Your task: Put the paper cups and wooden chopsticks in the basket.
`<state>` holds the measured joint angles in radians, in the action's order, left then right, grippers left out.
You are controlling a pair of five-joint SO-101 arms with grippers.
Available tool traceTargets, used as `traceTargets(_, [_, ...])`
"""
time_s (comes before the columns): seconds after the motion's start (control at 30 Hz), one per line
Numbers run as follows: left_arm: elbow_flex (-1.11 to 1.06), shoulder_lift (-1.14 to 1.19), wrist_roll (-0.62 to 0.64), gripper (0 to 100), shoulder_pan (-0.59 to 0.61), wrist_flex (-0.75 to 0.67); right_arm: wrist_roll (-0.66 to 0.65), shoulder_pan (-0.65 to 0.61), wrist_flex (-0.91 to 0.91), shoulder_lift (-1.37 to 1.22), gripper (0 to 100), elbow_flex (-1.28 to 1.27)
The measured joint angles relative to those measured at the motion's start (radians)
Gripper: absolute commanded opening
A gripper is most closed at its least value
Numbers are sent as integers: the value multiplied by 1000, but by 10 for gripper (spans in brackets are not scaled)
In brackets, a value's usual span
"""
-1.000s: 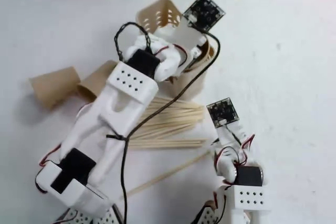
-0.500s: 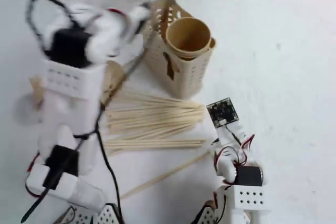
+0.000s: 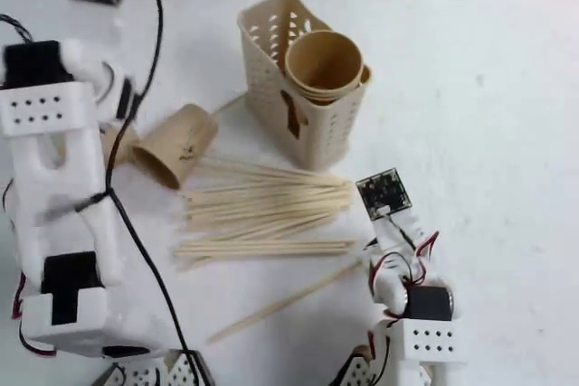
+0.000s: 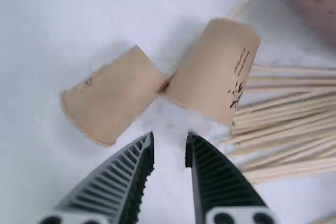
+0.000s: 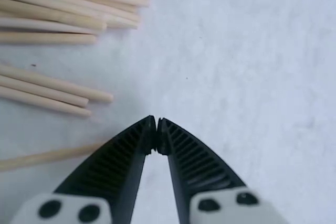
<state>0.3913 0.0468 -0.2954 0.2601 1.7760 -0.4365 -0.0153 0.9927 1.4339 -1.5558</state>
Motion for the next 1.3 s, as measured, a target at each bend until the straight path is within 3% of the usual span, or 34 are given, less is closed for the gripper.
traceTargets(0.13, [-229,0,0,133,9,-104,0,-3,0,0,18,0])
traceTargets(0.27, [-387,0,-15,207,12,-209,0,-2,-3,0,18,-8])
traceTargets(0.67, [-445,0,-40,216,15,-322,2,0,-15,0,18,-11])
traceTargets(1.13, [-486,0,-601,177,15,-410,0,-2,-15,0,18,-11])
traceTargets(1.3, [-568,-6,-721,177,11,-540,0,-2,-15,0,18,-11])
